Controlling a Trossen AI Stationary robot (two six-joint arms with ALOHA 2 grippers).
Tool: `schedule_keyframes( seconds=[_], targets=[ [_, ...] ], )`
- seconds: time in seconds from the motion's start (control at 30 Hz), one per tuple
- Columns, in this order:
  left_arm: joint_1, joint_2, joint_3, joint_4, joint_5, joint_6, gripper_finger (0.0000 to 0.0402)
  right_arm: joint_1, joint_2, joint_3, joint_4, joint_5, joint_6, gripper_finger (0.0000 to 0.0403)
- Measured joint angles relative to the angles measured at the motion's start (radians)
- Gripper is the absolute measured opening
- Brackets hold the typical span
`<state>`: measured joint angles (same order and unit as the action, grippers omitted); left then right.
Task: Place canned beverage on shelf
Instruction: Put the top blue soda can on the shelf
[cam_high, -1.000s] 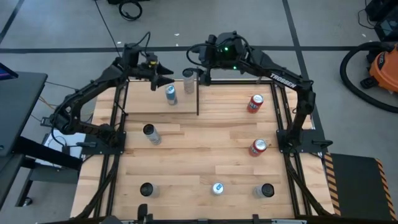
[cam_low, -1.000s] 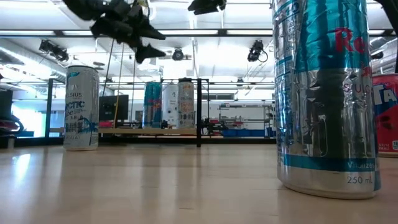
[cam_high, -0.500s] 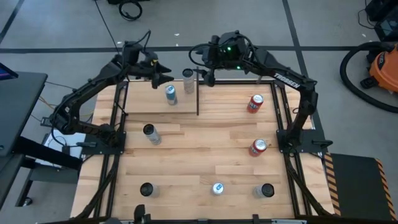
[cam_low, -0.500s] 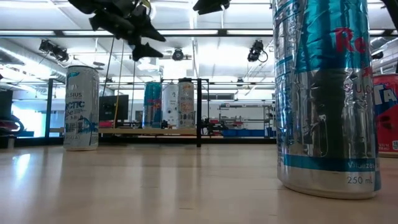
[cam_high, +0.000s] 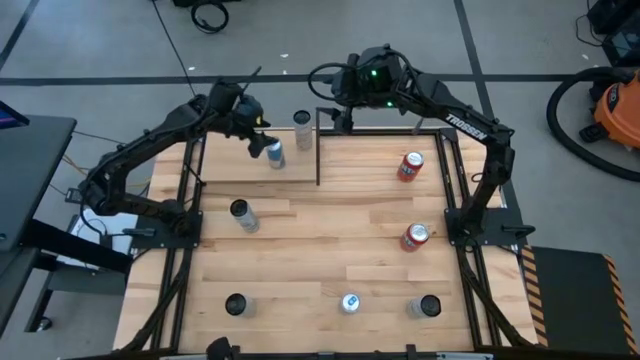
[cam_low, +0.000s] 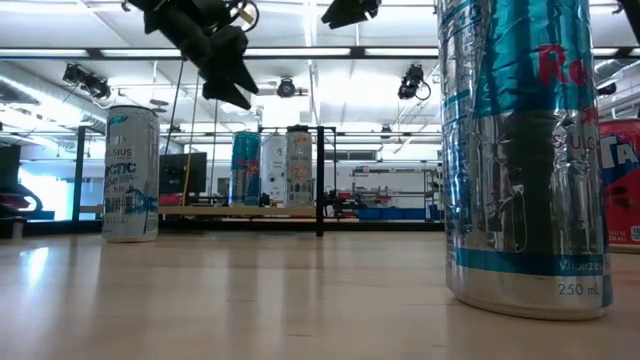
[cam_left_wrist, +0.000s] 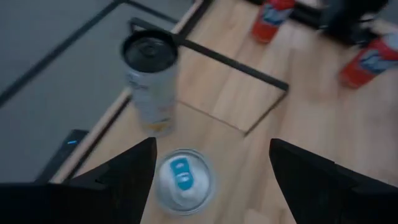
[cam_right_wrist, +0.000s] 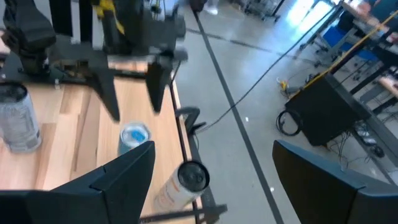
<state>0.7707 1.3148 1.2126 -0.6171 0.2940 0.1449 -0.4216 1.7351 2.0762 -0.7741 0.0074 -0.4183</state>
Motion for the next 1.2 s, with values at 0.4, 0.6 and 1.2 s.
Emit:
schedule_keyframes(
  seconds=[0.4, 0.6, 1.2],
  targets=[
    [-0.067, 0.028, 0.086, -0.143, -0.151, 0.01, 0.0311, 0.0, 0.001, 0.0, -0.027, 0.0, 0.001, 0.0334],
    [-0.068, 0.108, 0.085, -0.168, -0.151, -0.003, 0.0311, 0.0, 0.002, 0.0, -0.061, 0.0, 0.001, 0.0334],
    [-0.062, 0.222, 0.085, -0.171, -0.167, -0.01, 0.0311, 0.0, 0.002, 0.0, -0.065, -0.008, 0.001, 0.0334]
  ],
)
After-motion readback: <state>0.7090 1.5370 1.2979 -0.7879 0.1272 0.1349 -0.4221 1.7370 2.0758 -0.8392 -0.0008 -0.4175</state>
